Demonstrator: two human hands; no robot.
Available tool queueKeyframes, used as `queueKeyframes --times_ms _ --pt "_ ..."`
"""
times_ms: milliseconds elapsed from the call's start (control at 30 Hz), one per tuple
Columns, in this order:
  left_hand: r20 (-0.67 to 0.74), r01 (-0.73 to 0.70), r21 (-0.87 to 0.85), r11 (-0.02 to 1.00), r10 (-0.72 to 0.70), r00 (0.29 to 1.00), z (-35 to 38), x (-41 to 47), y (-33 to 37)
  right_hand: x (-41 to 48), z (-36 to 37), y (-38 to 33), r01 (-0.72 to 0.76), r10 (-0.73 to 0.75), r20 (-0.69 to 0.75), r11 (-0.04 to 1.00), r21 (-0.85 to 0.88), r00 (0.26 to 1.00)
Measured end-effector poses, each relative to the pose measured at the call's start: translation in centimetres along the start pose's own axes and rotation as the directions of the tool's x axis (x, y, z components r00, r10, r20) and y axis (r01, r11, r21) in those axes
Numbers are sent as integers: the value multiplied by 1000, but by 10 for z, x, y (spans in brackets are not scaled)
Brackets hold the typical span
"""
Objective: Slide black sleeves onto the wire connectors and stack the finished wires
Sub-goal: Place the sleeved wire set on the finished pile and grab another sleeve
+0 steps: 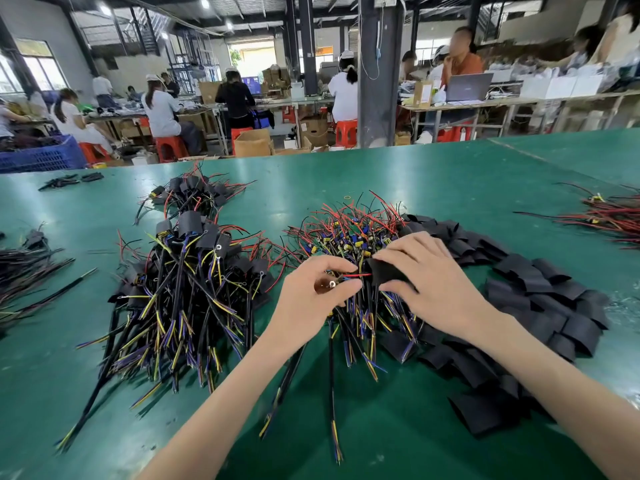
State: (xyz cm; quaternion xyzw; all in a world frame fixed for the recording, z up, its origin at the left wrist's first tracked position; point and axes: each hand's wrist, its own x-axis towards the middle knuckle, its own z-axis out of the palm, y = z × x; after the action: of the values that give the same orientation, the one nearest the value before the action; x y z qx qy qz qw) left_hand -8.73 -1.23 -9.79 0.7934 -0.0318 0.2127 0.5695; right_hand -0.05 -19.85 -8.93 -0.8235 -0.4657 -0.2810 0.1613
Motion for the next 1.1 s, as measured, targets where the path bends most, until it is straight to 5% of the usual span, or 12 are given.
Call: queueKeyframes --times_ms 200,533,1100 --pt "9 41 -78 996 -41 999 3 -2 0 -1 3 -18 79 -98 116 984 162 988" --pt "125 234 -83 969 -223 967 -1 -2 -4 0 -5 -4 -122 80 191 968 219 978" --pt "-16 252 -74 965 -253 967 -4 4 -2 -3 -1 -6 -108 55 195 956 272 979"
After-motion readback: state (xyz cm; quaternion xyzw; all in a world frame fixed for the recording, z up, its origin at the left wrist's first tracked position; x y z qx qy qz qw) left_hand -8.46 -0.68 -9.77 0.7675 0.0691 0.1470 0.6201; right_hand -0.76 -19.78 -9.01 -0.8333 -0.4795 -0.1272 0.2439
